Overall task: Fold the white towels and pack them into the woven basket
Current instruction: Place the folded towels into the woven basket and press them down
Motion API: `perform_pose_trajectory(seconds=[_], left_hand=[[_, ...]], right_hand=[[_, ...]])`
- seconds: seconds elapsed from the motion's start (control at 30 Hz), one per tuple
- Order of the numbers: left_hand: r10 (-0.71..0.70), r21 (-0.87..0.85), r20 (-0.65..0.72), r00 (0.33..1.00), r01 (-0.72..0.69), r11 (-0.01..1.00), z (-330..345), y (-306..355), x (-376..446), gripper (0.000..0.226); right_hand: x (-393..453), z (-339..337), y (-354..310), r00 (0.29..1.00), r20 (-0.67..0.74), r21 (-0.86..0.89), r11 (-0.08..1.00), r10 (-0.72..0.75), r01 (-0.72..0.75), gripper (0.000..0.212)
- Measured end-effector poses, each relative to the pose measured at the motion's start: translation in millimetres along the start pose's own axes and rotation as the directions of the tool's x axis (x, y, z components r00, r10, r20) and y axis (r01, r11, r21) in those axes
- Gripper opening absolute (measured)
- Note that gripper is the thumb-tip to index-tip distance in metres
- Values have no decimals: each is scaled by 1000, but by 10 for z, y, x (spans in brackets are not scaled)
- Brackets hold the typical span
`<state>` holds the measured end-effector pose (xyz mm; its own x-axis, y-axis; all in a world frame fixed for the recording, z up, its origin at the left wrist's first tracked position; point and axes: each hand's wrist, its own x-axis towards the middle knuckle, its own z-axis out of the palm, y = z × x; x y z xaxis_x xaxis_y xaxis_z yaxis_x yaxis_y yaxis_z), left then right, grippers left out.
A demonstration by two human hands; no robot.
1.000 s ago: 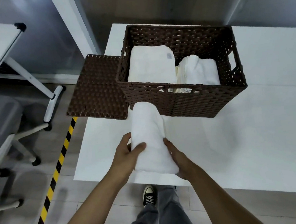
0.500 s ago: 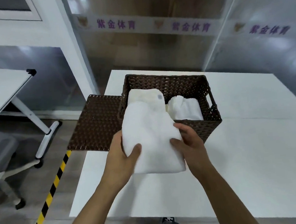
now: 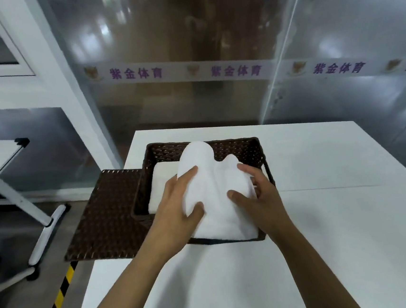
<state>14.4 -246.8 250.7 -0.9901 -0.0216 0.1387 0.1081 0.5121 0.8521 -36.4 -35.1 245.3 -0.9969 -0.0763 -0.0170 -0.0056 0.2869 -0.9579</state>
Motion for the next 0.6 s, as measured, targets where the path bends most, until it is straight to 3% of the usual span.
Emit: perform_pose_trajectory(seconds=[0.1, 0.2, 0.3, 0.5, 0.6], left_hand=[[-47, -1, 44, 998, 47, 999, 182, -34, 313, 71], [-185, -53, 68, 980, 189, 981, 376, -124, 570, 66], [-268, -79, 69, 961, 273, 959, 555, -234, 798, 63], [-222, -150, 97, 970, 235, 960, 918, -263, 1330, 66], [-167, -265, 142, 976, 200, 943, 1106, -291, 1594, 69]], right_hand=[[277, -90, 132, 995, 5, -44, 994, 96, -96, 57], [518, -126, 301, 980, 29, -92, 977, 195, -192, 55], [750, -180, 449, 976, 42, -147, 967, 215, -207, 54], [1266, -465, 490, 983, -52, -215, 960, 174, -181, 59], [1382, -582, 442, 987, -147, -296, 949, 66, -107, 60]])
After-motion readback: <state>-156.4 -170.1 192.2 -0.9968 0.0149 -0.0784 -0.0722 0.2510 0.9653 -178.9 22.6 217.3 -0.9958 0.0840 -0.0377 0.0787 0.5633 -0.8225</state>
